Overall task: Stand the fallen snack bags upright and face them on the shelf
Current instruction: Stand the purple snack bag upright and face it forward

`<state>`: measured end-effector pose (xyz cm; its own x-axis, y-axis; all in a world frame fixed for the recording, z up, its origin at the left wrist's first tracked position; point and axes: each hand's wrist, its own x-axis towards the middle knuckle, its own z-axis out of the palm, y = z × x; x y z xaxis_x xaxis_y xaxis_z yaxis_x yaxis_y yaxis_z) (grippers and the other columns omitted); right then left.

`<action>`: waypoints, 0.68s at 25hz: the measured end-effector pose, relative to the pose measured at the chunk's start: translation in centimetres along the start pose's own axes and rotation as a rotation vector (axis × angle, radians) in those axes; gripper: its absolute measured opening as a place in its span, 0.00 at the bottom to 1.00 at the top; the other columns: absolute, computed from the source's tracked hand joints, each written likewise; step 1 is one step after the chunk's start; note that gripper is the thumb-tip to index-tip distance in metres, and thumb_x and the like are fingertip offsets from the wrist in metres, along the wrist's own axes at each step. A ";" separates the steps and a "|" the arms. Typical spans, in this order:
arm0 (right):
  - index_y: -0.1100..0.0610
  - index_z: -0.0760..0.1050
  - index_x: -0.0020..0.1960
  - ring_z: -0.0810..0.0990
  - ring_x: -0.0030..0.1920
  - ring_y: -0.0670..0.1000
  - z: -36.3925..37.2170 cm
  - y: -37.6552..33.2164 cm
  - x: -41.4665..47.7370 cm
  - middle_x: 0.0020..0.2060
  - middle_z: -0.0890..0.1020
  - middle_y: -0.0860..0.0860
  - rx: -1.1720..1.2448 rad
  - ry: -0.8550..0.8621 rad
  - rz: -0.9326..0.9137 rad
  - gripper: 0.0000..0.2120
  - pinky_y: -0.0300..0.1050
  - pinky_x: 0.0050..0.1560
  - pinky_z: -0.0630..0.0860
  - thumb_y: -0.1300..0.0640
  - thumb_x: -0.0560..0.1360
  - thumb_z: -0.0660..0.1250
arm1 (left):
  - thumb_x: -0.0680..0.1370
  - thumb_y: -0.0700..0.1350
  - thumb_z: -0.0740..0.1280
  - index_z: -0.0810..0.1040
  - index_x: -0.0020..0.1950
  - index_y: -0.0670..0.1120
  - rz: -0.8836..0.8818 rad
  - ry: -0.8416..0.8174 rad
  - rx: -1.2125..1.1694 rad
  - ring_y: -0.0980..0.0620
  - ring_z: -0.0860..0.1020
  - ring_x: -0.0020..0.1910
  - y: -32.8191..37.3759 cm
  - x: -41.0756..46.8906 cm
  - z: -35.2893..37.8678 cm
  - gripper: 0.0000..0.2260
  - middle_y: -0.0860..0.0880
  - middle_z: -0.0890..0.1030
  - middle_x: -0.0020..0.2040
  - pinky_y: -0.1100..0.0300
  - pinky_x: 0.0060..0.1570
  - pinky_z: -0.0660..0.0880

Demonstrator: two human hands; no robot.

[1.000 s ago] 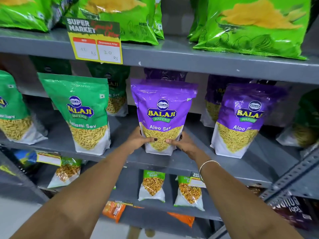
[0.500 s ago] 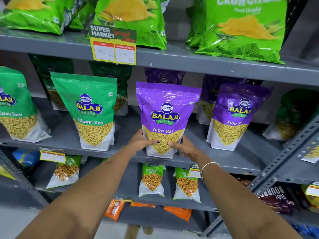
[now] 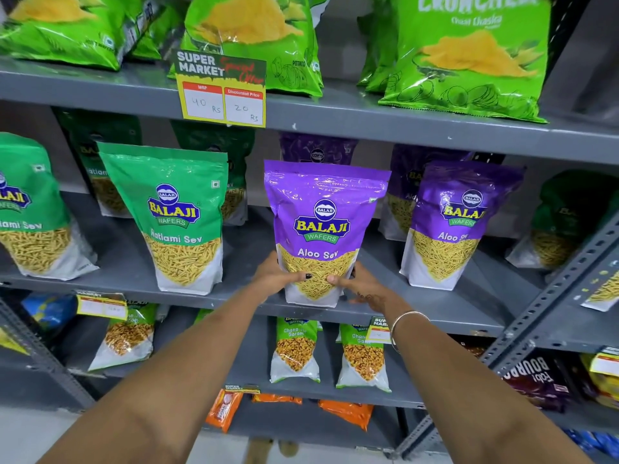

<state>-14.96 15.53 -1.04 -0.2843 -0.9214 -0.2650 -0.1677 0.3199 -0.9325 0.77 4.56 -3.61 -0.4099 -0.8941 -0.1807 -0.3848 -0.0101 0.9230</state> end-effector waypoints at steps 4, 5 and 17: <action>0.60 0.64 0.69 0.73 0.57 0.51 -0.2 -0.5 -0.4 0.56 0.74 0.52 0.004 -0.016 0.007 0.23 0.38 0.40 0.74 0.63 0.75 0.65 | 0.64 0.48 0.77 0.69 0.64 0.46 -0.004 -0.013 -0.002 0.45 0.75 0.63 -0.2 0.1 -0.1 0.32 0.46 0.78 0.64 0.52 0.61 0.73; 0.60 0.64 0.69 0.74 0.58 0.52 -0.2 -0.4 -0.3 0.59 0.75 0.53 0.002 -0.022 0.012 0.23 0.38 0.40 0.74 0.63 0.75 0.66 | 0.64 0.48 0.78 0.69 0.64 0.46 -0.001 -0.018 -0.004 0.45 0.76 0.63 -0.2 0.0 -0.2 0.32 0.46 0.78 0.64 0.50 0.62 0.73; 0.62 0.50 0.75 0.68 0.67 0.53 -5.2 2.5 0.4 0.72 0.64 0.56 -0.029 0.375 0.036 0.43 0.39 0.44 0.69 0.54 0.70 0.72 | 0.66 0.62 0.69 0.51 0.76 0.41 0.320 0.320 0.397 0.41 0.53 0.77 -1.7 -2.9 -0.2 0.49 0.40 0.54 0.78 0.43 0.73 0.57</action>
<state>-20.41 17.11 -2.15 -0.6158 -0.7661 -0.1841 -0.1760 0.3616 -0.9156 2.75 7.06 -4.58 -0.3106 -0.9163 0.2530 -0.5886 0.3944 0.7057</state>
